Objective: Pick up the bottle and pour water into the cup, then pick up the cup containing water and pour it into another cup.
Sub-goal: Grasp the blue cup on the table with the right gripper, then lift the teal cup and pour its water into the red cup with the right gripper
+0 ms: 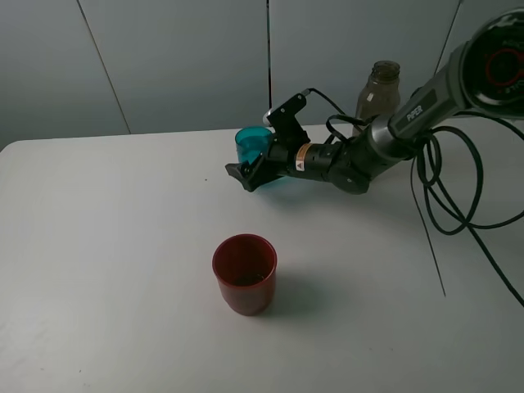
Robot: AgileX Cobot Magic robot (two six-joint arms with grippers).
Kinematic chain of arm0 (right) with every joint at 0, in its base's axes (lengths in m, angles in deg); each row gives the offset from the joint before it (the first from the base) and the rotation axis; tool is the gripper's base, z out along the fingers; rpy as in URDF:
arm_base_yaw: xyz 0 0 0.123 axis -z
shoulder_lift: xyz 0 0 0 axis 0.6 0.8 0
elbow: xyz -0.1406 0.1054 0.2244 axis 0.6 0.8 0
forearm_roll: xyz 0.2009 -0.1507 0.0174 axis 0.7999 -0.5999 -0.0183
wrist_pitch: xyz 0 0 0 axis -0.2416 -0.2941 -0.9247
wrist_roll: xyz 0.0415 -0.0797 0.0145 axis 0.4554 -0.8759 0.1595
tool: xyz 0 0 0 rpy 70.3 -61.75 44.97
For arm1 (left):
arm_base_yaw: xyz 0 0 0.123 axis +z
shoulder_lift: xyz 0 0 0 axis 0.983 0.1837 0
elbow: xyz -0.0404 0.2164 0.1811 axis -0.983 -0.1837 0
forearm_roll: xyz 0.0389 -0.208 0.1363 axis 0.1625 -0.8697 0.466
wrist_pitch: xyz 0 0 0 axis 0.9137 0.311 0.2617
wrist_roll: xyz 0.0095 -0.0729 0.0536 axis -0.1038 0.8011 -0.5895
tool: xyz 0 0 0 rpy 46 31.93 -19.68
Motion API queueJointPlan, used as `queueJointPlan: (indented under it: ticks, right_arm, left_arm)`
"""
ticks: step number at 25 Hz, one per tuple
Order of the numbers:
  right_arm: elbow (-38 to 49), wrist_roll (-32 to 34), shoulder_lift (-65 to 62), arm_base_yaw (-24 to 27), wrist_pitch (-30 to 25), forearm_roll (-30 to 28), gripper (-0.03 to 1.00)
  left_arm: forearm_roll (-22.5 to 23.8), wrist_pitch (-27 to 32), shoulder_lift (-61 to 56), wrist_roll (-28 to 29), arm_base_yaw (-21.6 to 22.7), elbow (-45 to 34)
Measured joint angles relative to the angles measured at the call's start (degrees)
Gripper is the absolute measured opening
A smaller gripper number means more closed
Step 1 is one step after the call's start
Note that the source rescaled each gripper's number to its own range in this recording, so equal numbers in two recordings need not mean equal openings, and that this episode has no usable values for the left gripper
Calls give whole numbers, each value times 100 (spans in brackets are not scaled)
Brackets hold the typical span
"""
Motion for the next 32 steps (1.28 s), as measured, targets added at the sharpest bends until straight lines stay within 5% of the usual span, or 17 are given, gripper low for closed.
queueJointPlan:
  ticks: [13, 14, 15, 16, 32]
  right_arm:
    - [-314, 157, 187, -58, -2, 0, 96]
    - [-314, 157, 187, -58, -2, 0, 77]
    - [-314, 157, 187, -68, -2, 0, 47]
    - [-314, 173, 187, -68, -2, 13, 2]
    - [-324, 173, 187, -68, 32, -9, 6]
  left_arm:
    - [0, 0, 0, 0, 0, 0]
    - [0, 0, 0, 0, 0, 0]
    - [0, 0, 0, 0, 0, 0]
    - [0, 0, 0, 0, 0, 0]
    - [0, 0, 0, 10, 0, 0]
